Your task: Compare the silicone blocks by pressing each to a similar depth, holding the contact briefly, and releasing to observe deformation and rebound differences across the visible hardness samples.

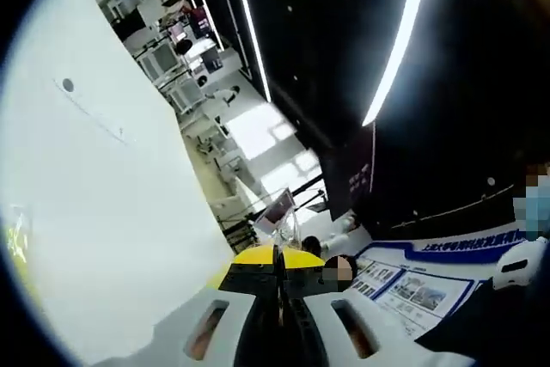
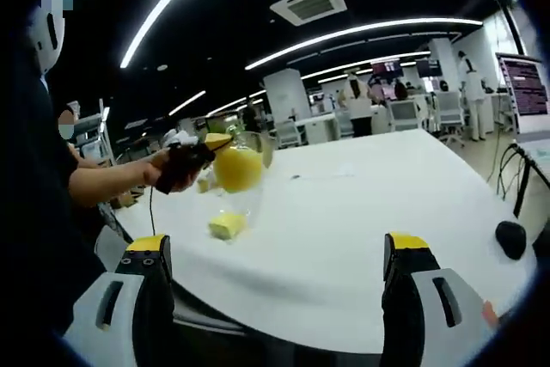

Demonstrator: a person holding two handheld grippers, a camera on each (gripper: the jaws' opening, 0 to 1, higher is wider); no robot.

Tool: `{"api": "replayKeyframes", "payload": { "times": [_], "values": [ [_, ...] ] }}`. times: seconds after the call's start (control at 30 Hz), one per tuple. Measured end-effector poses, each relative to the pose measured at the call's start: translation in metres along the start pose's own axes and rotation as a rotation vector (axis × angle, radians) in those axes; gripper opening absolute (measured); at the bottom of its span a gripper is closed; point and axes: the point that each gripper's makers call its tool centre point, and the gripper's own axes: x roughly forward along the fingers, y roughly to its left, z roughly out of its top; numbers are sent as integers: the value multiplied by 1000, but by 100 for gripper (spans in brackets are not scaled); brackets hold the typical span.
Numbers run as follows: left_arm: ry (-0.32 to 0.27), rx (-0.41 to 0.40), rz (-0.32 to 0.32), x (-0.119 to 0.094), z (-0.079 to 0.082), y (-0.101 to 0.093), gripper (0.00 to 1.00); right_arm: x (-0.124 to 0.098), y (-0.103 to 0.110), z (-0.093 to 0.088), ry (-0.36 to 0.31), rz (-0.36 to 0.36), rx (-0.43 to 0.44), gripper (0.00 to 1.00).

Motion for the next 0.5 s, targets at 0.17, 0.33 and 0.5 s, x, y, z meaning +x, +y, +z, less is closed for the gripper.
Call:
{"api": "replayKeyframes", "payload": {
  "times": [0.17, 0.33, 0.5],
  "values": [
    [-4, -36, 34, -5, -15, 19, 0, -2, 1, -1, -3, 6, 3, 96],
    [-17, -92, 75, -9, -30, 40, 0, -5, 2, -10, 49, 6, 12, 96],
    [-26, -143, 112, -9, -47, 60, 0, -11, -3, -8, 44, -13, 17, 96]
  ]
}}
